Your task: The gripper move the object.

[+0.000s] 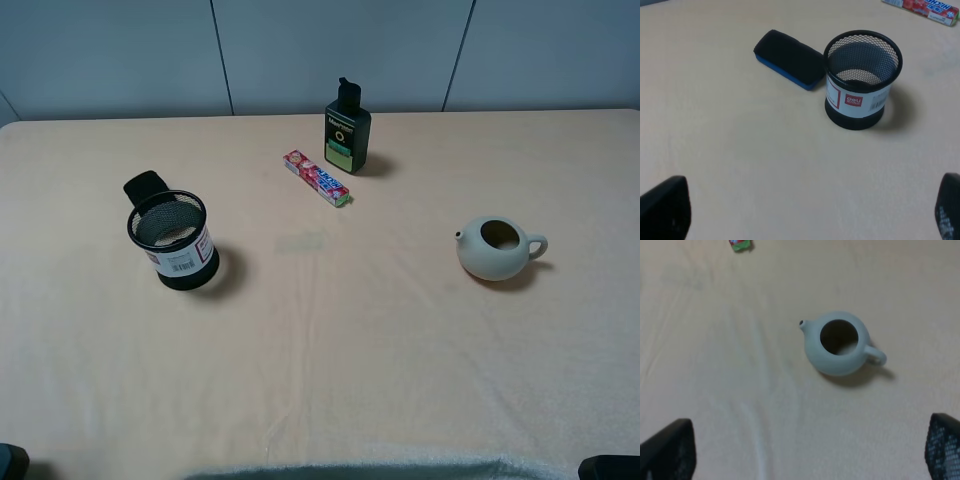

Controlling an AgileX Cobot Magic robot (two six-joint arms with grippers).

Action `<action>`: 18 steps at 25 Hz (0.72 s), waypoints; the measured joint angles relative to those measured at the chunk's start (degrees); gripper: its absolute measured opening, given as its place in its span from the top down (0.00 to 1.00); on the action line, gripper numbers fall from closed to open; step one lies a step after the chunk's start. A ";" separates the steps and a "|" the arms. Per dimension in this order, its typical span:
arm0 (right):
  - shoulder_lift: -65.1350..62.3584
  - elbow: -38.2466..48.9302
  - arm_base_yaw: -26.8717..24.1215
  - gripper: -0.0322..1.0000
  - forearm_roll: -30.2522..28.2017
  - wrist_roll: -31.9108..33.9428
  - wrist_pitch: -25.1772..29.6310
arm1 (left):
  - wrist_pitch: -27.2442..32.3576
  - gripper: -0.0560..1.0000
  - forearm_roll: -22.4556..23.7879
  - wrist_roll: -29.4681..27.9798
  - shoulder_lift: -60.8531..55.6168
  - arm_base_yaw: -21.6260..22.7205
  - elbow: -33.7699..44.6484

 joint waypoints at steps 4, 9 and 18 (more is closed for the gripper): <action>-4.54 2.77 0.00 0.30 0.00 0.11 0.04 | 0.00 0.01 0.00 0.00 0.00 0.00 0.00; -8.74 6.77 -1.64 0.30 0.02 0.11 -0.02 | 0.00 0.01 0.00 0.00 0.00 0.00 0.00; -17.92 14.64 -17.33 0.30 0.02 -2.21 -2.53 | 0.00 0.01 0.00 0.00 0.00 0.00 0.00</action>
